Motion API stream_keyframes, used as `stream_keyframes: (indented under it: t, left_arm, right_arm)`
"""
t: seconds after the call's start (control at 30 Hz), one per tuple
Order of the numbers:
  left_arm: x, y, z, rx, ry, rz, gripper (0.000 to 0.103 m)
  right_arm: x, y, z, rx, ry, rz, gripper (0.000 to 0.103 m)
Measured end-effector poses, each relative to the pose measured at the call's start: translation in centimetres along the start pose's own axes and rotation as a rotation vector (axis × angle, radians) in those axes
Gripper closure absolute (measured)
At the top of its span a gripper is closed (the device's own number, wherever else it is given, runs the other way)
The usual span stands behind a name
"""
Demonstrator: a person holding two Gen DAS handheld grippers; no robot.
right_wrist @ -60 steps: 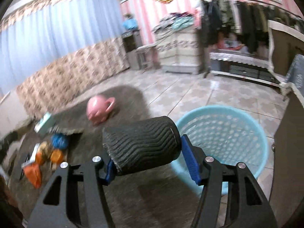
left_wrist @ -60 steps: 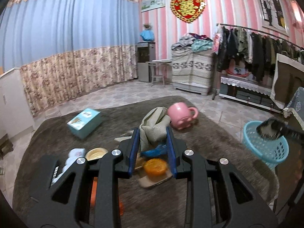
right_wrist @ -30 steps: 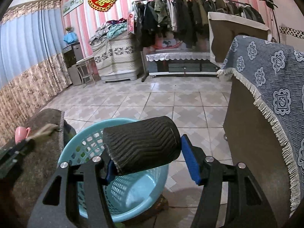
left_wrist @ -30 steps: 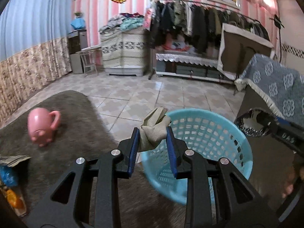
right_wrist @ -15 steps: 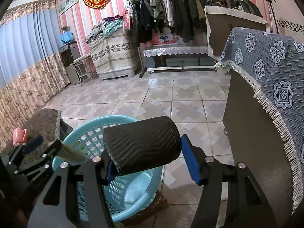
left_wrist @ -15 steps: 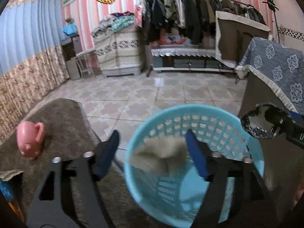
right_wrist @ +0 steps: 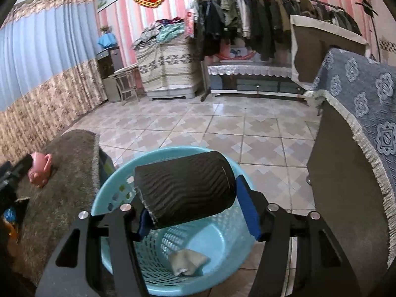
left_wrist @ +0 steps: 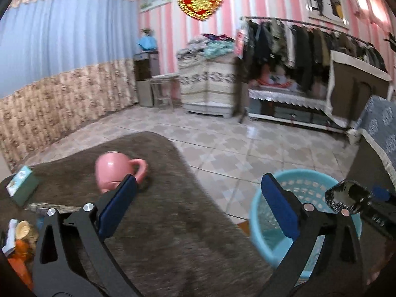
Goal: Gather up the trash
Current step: 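Open the right gripper to drop the black cylinder into the basket, then move both tools back over the trash on the rug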
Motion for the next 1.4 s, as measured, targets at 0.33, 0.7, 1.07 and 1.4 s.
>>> stream_keyframes:
  t: [0.33,0.7,1.07,1.4]
  left_arm:
    - [-0.4,5.0,-3.2,-0.089,-0.024,-0.039,0.006]
    - [0.2,10.2,-7.3,-0.164,-0.054,-0.083,0.006]
    - [1.6,16.7,-13.3,-0.281,-0.108,-0.113,0.006]
    - [4.1,23.0,-17.0,-0.367,-0.095,-0.155,0.006]
  right_arm:
    - [0.1,1.5,0.9,-0.034,0.018,0.000,0.017]
    - [-0.3,4.2,-0.5,-0.036,-0.005,-0.059,0.006]
    - [-0.2,10.9,-3.9,-0.152,-0.042,-0.165,0.006]
    - [2.7,19.1,-6.8,-0.304,-0.023,-0.300,0.006]
Point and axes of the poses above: each gripper's, at about its wrist camera, not at the fingertips, and z roughly the way its jaws point, y to its left, x to its underside, the point moved 6 cm from there along z, roughly the way its jaws point, and after that the axes turned 4 degrees about -z, right-handed, at the moved point
